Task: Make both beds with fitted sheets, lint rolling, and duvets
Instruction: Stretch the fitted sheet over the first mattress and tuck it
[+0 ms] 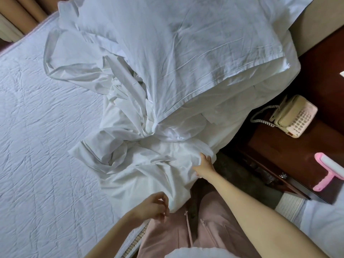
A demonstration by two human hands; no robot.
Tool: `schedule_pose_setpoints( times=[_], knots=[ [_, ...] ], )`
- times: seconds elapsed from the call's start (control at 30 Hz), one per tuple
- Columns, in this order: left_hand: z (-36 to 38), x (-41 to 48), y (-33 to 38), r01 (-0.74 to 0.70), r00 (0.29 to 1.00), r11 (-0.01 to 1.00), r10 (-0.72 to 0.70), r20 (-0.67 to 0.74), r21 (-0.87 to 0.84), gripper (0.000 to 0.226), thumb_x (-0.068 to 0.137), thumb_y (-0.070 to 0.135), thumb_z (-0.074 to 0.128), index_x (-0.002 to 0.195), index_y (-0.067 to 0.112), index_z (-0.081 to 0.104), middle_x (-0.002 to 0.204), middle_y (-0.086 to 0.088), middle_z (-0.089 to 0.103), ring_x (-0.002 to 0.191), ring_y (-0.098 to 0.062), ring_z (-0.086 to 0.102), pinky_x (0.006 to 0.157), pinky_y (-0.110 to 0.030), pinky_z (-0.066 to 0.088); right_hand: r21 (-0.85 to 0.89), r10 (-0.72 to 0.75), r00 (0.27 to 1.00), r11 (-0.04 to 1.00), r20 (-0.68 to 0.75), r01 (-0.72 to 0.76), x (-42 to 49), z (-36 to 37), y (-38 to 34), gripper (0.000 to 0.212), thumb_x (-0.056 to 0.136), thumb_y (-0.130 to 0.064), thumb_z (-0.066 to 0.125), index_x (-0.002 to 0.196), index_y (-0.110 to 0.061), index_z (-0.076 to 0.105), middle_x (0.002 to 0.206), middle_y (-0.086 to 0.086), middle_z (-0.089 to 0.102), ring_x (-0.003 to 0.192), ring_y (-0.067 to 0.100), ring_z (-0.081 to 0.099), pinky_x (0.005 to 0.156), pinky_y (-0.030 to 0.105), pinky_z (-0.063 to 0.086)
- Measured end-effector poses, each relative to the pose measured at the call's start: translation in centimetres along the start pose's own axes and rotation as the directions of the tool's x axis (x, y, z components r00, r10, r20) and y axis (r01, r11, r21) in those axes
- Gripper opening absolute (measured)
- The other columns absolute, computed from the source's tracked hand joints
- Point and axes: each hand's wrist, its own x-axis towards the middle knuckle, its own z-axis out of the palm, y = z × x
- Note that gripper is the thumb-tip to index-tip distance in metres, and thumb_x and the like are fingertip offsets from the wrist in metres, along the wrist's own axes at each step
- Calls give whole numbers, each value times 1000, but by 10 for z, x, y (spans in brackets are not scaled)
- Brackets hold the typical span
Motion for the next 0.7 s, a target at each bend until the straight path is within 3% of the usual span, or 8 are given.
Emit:
schedule_pose_setpoints(
  times=[0.1,0.17,0.3,0.37,0.43,0.57,0.63,0.7],
  knots=[
    [-4,9,-17,-7,993,996,17,-121,86,12,71,5,51,83,8,54,78,-4,66,63,-18,63,61,-26,50,-23,-16,998,1000,-57,14,25,-9,-11,76,86,-17,56,150,-21,16,153,6,12,125,29,45,96,35,46],
    [-17,20,-22,-6,951,974,75,-299,226,16,79,0,48,80,14,55,83,0,66,71,-16,64,64,-22,49,-33,-33,995,999,-93,30,43,-15,-20,72,85,-16,55,148,-19,22,149,6,21,117,28,51,86,30,47],
    [-59,37,-16,50,757,847,313,-574,529,24,84,0,50,79,22,55,91,1,61,86,-20,57,68,-22,40,29,0,993,1000,-120,3,76,-14,-28,69,87,-10,57,147,-19,24,144,6,28,102,29,60,77,29,53],
    [-83,43,-10,93,654,773,428,-623,628,16,85,-1,51,88,11,62,96,-2,58,91,-22,52,73,-28,38,81,48,996,996,-72,-43,86,-11,-25,71,88,-9,55,149,-20,19,146,6,31,91,27,65,82,30,53],
    [-104,50,-3,118,609,726,486,-627,678,16,83,-5,52,90,3,63,96,-8,58,92,-27,52,76,-33,40,147,103,995,984,12,-104,88,-5,-22,69,91,-13,55,149,-18,18,138,8,42,74,19,65,82,31,54],
    [-127,63,8,162,657,653,487,-575,739,18,80,-6,52,92,0,65,98,-17,62,91,-36,57,77,-39,45,84,120,987,988,107,-129,84,15,-13,60,91,-22,56,144,-15,27,96,7,61,63,14,55,52,22,40],
    [-125,69,6,142,718,582,497,-488,801,22,79,-5,56,99,1,65,108,-15,62,98,-36,59,78,-39,47,-5,79,993,997,90,-79,83,21,-9,56,90,-29,58,140,-13,36,95,3,57,76,16,55,59,24,42],
    [-117,80,2,68,784,475,519,-342,877,35,77,-3,60,112,5,63,128,-16,56,117,-38,53,85,-44,51,-139,21,1000,990,12,-19,86,22,-5,43,89,-29,61,126,-9,50,104,4,58,93,21,57,76,29,48]
  ],
)
